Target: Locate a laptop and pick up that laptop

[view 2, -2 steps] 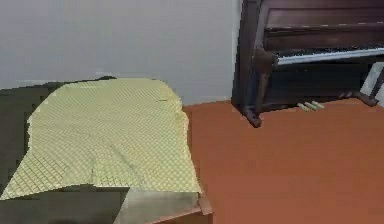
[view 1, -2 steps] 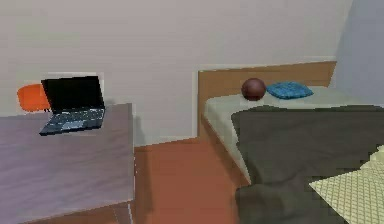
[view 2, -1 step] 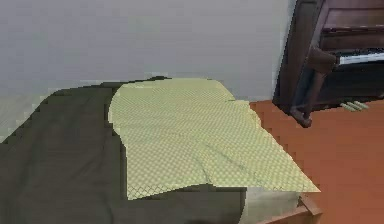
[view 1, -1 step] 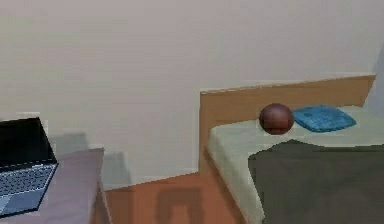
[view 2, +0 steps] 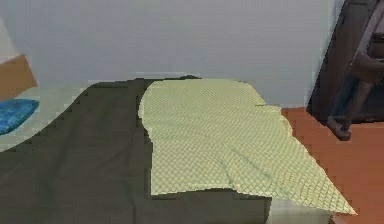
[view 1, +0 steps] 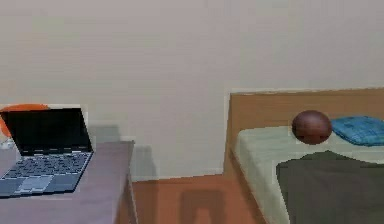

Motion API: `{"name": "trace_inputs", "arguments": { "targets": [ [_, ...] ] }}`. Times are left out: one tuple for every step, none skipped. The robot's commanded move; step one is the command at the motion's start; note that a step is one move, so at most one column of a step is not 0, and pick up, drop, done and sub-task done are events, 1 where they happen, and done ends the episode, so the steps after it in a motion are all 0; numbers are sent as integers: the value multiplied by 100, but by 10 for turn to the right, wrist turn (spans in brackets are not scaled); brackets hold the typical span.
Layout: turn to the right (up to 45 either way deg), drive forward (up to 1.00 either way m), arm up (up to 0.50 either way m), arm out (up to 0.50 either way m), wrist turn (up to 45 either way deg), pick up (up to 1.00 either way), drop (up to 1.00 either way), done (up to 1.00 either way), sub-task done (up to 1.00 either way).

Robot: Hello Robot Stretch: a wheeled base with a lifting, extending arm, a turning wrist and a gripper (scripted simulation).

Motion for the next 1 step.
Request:
{"name": "trace_inputs", "arguments": {
  "targets": [
    [-30,0,0,0,0,0,0,0,0]
  ]
}}
